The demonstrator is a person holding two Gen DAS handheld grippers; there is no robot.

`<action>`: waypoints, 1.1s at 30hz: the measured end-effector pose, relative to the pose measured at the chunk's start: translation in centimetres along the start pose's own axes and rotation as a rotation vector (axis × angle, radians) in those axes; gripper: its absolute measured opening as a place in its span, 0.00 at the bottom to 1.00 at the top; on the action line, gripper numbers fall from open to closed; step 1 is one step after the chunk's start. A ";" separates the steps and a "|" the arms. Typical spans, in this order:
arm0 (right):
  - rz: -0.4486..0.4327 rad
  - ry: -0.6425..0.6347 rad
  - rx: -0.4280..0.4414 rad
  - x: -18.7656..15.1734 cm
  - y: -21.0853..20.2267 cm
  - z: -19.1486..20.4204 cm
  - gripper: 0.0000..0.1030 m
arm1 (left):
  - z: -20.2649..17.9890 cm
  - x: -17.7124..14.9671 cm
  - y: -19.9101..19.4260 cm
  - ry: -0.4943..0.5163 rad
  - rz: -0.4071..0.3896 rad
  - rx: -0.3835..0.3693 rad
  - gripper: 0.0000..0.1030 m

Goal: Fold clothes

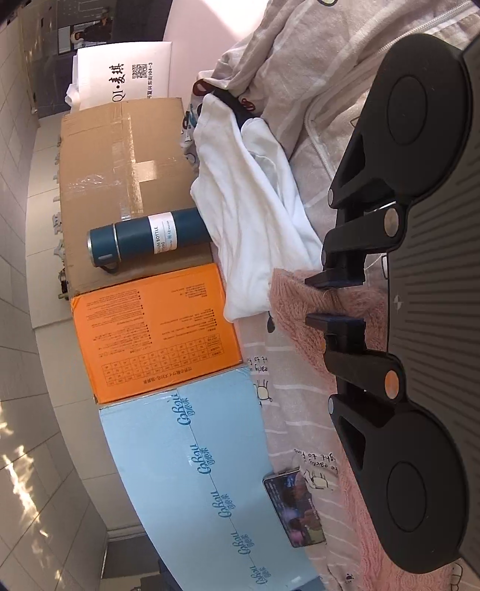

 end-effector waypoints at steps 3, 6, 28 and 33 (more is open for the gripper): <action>-0.047 -0.004 -0.001 1.3 0.6 0.9 0.12 | 0.5 0.4 0.0 -0.013 -0.023 0.037 0.19; -0.092 0.007 -0.020 2.3 1.4 1.4 0.09 | 1.1 0.8 0.0 -0.026 -0.043 0.074 0.19; -0.029 -0.020 -0.026 1.6 2.7 2.4 0.04 | 2.0 -0.1 1.3 -0.073 0.041 0.092 0.38; -0.114 -0.092 -0.025 3.1 1.8 3.9 0.03 | 2.1 0.0 1.3 -0.081 0.042 0.090 0.39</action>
Point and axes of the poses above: each gripper's, at about its wrist camera, not at the fingertips, and y roughly the way its jaws point, z to its left, x to its top, the point moved 4 cm from there along y, roughly the way its jaws point, and after that the axes turned 2 degrees about y, right-handed, at the moved point
